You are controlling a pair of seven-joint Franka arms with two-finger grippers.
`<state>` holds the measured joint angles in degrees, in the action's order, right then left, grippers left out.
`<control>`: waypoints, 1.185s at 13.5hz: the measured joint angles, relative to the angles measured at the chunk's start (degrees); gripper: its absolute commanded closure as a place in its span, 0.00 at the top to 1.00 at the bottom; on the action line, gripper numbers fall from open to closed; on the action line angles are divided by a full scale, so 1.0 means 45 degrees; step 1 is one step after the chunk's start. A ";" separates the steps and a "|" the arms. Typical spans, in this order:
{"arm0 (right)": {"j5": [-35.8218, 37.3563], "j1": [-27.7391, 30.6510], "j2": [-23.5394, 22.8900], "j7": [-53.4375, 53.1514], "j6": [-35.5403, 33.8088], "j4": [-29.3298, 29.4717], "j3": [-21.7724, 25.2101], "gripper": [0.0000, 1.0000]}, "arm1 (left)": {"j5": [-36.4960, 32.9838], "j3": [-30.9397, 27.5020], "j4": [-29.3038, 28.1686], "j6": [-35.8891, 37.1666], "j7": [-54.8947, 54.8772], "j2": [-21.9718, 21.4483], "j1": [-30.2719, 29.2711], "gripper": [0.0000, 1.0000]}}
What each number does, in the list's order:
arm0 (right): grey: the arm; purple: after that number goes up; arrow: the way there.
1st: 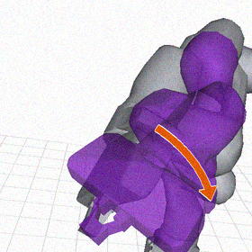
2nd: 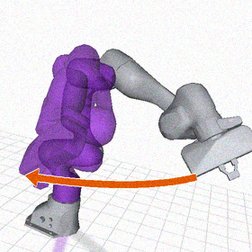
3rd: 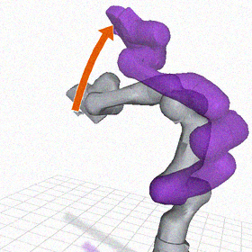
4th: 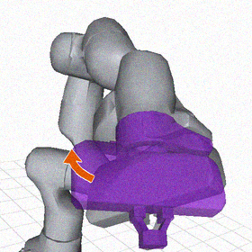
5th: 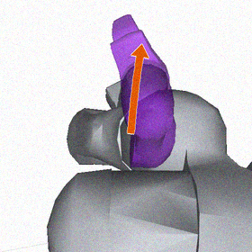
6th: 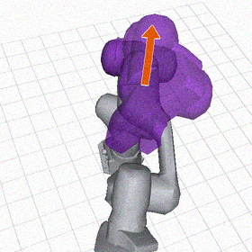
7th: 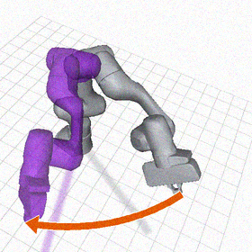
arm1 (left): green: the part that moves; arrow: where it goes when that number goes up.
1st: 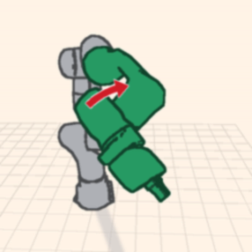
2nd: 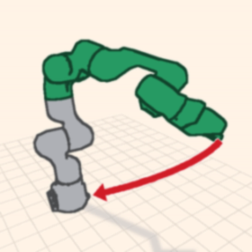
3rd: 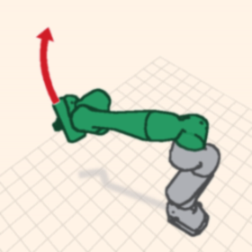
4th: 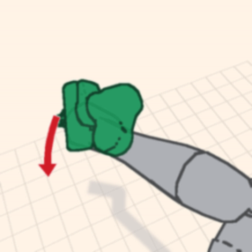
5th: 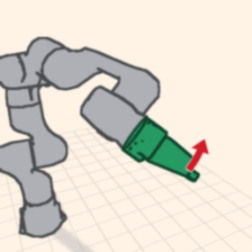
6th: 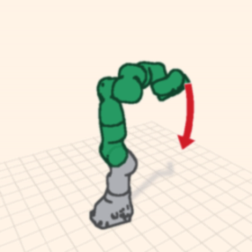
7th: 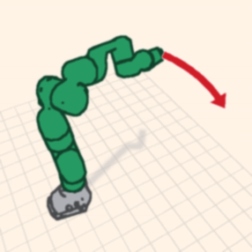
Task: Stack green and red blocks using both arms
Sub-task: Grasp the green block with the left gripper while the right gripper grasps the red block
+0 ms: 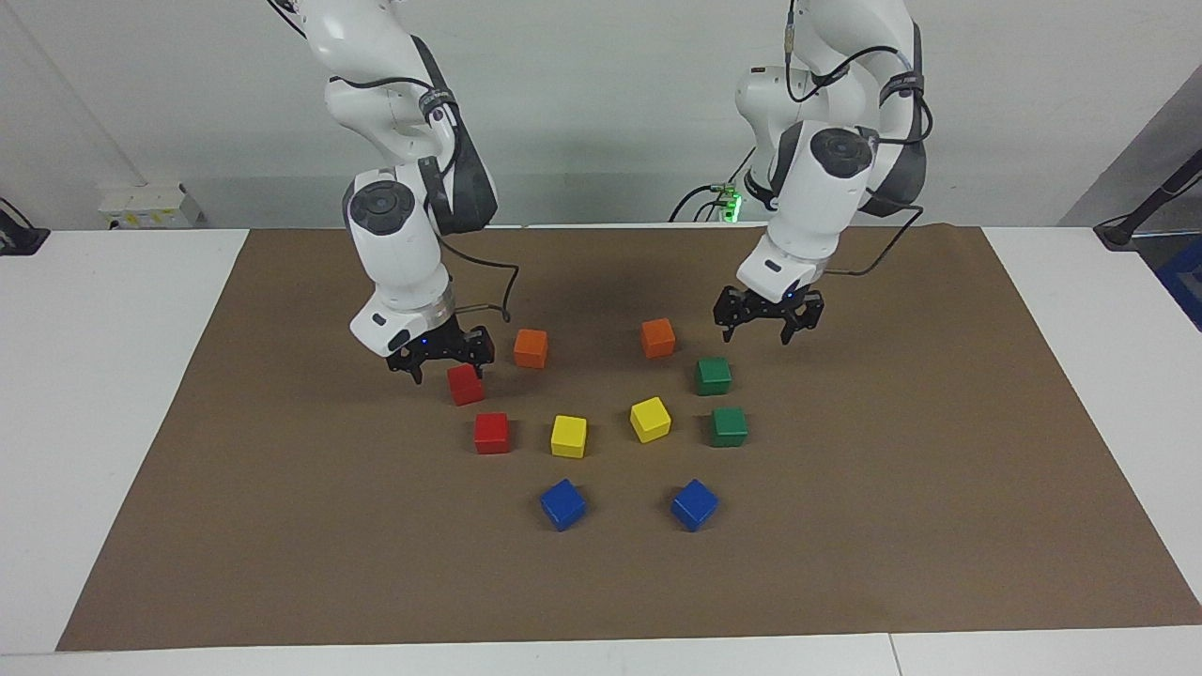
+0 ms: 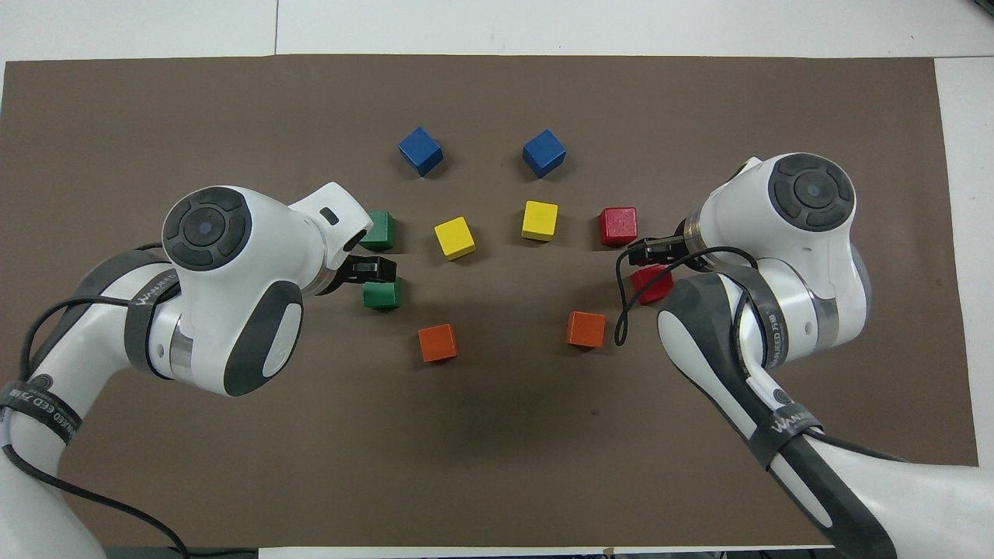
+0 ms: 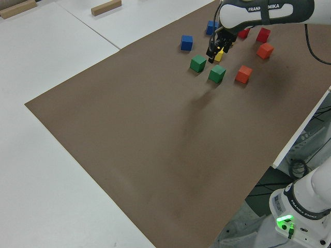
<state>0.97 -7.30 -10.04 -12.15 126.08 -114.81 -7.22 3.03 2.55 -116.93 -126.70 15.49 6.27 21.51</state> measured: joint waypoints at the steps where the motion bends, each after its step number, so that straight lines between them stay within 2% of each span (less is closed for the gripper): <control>1: 0.0000 -0.0050 0.0020 0.0024 0.0376 -0.0239 -0.0001 1.00 | 0.0000 0.0000 -0.0083 -0.0263 0.0093 0.0142 0.0023 1.00; 9: 0.0000 -0.0317 0.0167 0.1248 0.1157 -0.1292 -0.0002 1.00 | 0.0002 -0.0012 -0.0463 -0.1926 0.1626 0.1561 0.0806 1.00; 14: 0.0000 -0.0317 0.0229 0.1348 0.1379 -0.1516 -0.0002 1.00 | 0.0002 -0.0039 -0.0614 -0.1939 0.1626 0.1645 0.0832 1.00; 16: 0.0000 -0.0316 0.0225 0.1348 0.1826 -0.1754 -0.0001 1.00 | 0.0002 -0.0018 -0.0815 -0.2192 0.1626 0.1646 0.0860 0.94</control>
<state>0.97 -8.72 -9.03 -6.08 134.30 -122.70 -7.23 3.04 2.47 -120.60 -136.56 22.81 13.68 25.38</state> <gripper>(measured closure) 0.000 0.004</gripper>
